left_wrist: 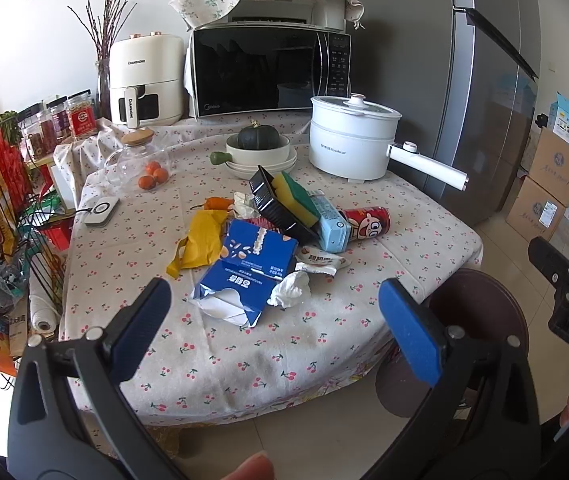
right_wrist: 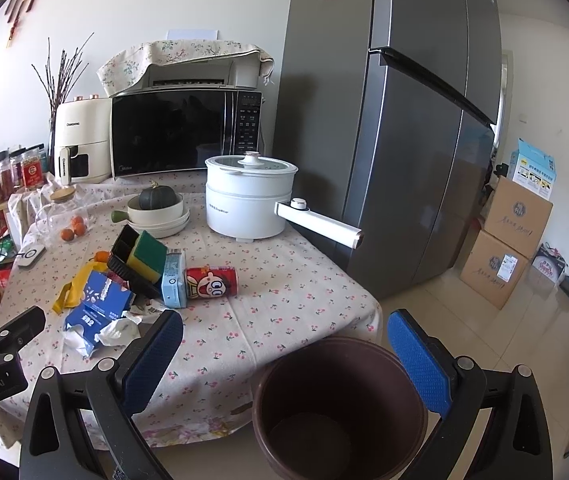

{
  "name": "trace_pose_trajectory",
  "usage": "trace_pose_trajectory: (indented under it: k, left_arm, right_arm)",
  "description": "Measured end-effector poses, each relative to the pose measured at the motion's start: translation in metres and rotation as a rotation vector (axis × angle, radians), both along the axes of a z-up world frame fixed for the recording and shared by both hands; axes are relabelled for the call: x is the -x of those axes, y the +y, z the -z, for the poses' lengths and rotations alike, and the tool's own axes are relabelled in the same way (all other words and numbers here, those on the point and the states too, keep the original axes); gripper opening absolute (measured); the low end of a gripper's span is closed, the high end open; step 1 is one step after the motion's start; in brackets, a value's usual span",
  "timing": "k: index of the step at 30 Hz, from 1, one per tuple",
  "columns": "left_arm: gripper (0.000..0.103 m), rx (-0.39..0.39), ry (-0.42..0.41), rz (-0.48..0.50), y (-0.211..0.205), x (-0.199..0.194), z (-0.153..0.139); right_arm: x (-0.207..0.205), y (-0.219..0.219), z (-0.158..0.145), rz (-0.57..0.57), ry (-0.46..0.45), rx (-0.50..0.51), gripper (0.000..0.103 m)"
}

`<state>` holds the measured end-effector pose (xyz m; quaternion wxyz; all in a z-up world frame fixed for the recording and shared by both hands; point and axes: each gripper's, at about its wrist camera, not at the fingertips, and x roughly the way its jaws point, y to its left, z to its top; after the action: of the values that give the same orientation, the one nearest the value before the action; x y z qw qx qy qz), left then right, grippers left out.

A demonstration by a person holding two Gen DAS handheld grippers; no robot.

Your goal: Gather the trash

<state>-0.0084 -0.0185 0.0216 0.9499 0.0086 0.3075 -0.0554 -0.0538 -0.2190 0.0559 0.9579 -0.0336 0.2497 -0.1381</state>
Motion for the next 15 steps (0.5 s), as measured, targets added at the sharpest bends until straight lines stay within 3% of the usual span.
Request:
trace_pose_trajectory:
  k: [15]
  left_arm:
    - [0.103, 0.0, -0.002, 0.0, 0.0016, 0.0006, -0.0001]
  right_arm:
    - [-0.0002, 0.0016, 0.0006, -0.003, 0.003, 0.008, 0.103]
